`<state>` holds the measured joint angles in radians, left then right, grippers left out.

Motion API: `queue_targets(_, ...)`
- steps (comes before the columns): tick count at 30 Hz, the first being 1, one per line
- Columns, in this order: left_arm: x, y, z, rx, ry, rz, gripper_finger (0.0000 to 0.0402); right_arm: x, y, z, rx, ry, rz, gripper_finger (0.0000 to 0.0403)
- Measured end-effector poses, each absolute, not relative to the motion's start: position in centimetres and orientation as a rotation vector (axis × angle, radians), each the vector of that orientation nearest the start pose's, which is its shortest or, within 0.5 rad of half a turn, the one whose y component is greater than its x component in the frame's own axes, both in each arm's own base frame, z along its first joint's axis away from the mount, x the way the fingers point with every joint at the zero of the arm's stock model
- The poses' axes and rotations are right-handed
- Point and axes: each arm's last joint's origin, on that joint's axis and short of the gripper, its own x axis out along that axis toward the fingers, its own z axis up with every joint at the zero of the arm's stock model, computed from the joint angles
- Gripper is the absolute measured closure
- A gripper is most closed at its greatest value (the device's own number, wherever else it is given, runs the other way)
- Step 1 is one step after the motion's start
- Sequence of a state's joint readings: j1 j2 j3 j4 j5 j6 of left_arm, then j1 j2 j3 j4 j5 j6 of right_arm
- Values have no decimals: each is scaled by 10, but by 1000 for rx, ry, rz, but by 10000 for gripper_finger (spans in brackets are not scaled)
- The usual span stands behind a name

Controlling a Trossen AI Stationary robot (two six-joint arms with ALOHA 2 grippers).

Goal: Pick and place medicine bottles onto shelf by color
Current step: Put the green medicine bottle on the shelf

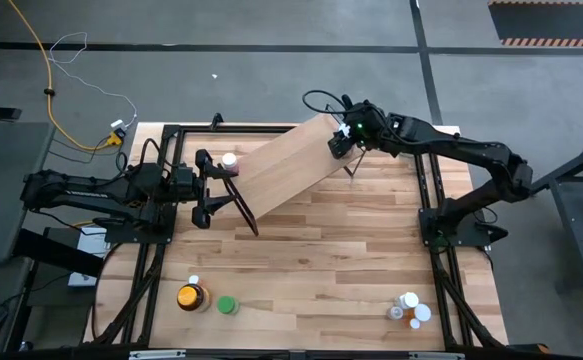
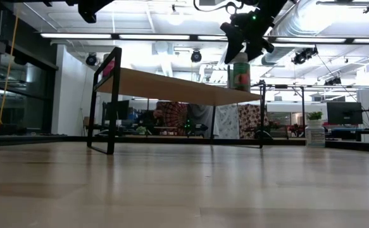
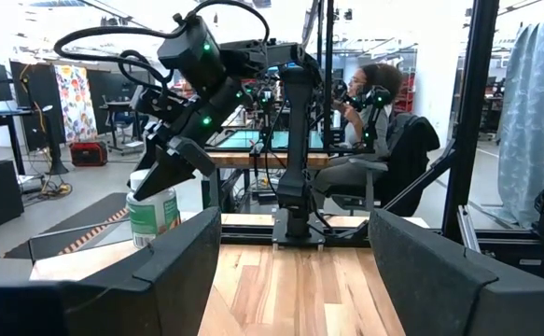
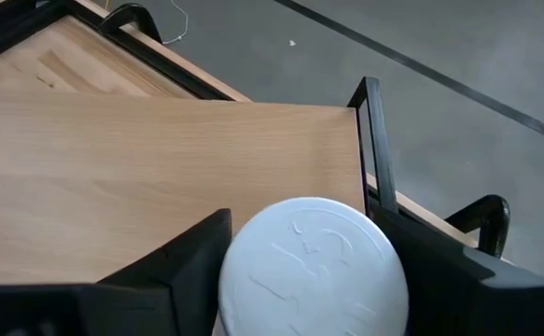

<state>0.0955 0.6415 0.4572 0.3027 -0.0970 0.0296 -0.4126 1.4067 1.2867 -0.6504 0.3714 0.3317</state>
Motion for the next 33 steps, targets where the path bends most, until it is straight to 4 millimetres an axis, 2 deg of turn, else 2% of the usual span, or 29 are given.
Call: queue_targets(33,155,18,287,29,-116,193,141,267,-128,328,310,660,-867,143)
